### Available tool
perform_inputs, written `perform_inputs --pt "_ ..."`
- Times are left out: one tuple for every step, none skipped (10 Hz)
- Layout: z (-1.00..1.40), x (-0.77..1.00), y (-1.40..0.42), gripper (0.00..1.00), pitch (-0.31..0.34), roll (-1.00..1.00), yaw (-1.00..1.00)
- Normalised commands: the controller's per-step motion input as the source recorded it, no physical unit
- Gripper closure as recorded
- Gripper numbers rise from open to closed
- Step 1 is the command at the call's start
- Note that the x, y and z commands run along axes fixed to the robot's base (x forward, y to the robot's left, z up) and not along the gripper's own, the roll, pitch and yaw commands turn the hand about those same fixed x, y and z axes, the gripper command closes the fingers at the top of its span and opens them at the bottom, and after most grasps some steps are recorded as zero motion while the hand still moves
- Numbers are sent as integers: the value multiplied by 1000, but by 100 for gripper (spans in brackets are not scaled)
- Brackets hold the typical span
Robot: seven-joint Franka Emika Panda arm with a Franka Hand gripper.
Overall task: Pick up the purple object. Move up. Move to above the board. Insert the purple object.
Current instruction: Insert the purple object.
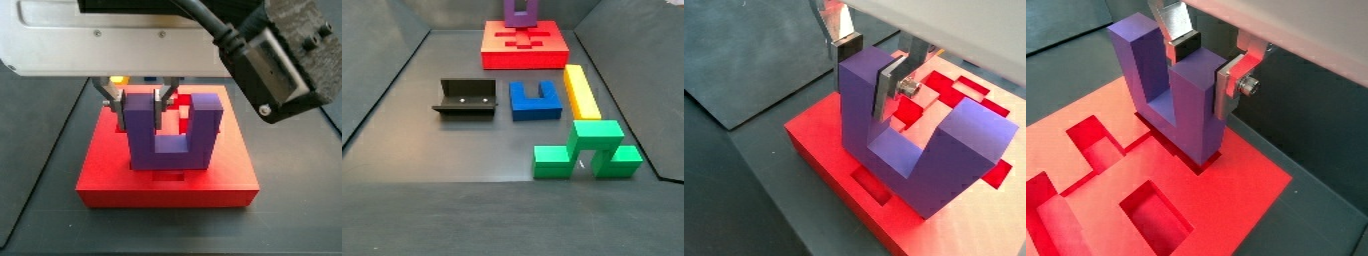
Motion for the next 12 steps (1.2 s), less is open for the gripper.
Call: perform_inputs --pt "-86 69 0 100 0 130 0" --pt "-83 26 0 100 0 169 0" --pt "-63 0 0 100 0 204 0" --pt "-51 0 0 100 0 189 0" --pt "-34 0 0 100 0 154 0" --pt "-31 0 0 100 0 140 0" --pt "-37 0 0 100 0 123 -29" --pt "-37 -46 0 100 0 124 -97" --pt "0 0 0 100 1 63 -31" --pt "-23 0 -23 100 0 0 0" --pt "-123 11 -37 100 -7 29 -6" --pt "-174 0 -23 100 -9 71 -40"
